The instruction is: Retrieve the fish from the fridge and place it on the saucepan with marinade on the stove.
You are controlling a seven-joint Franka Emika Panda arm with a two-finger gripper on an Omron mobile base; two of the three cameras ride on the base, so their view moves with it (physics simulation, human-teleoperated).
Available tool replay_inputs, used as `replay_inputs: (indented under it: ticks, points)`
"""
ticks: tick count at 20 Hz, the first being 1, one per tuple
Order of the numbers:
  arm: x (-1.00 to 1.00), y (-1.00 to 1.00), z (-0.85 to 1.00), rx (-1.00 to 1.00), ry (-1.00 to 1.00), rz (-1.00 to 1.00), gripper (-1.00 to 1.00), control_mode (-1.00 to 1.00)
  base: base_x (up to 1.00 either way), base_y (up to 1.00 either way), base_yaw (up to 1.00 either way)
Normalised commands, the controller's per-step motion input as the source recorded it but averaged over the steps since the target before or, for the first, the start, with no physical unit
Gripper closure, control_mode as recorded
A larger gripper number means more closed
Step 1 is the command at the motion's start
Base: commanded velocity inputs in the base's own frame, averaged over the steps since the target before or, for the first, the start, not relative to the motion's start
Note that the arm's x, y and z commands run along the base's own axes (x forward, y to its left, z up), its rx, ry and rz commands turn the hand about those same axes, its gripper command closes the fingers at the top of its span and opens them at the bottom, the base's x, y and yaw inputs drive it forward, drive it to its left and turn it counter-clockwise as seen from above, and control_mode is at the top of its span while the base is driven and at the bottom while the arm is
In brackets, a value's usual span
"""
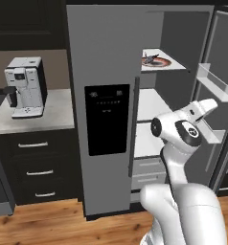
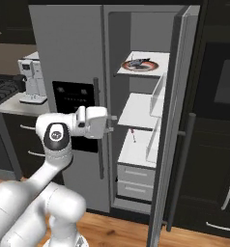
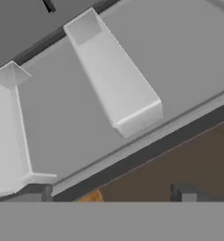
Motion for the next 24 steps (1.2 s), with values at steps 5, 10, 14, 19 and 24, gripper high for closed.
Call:
replay_inputs:
  ticks: [5,10,14,19,24]
  points:
    - [0.03,-0.47,-0.31,-0.11,0.03,-0.2,-1.0,-1.0,0.0,0.0,0.0]
    - [0.0,-0.27,-0.41,-0.1,0.0,-0.19,-1.0,-1.0,0.0,0.0,0.0]
    - [0.0,-0.04,-0.21,-0.06,0.0,-0.13,-1.0,-1.0,0.0,0.0,0.0]
    - [0.0,0.4,-0.41,-0.11,0.0,-0.02,-1.0,-1.0,0.0,0.0,0.0]
    - [0.0,0.51,-0.33,-0.12,0.0,0.0,-1.0,-1.0,0.0,0.0,0.0]
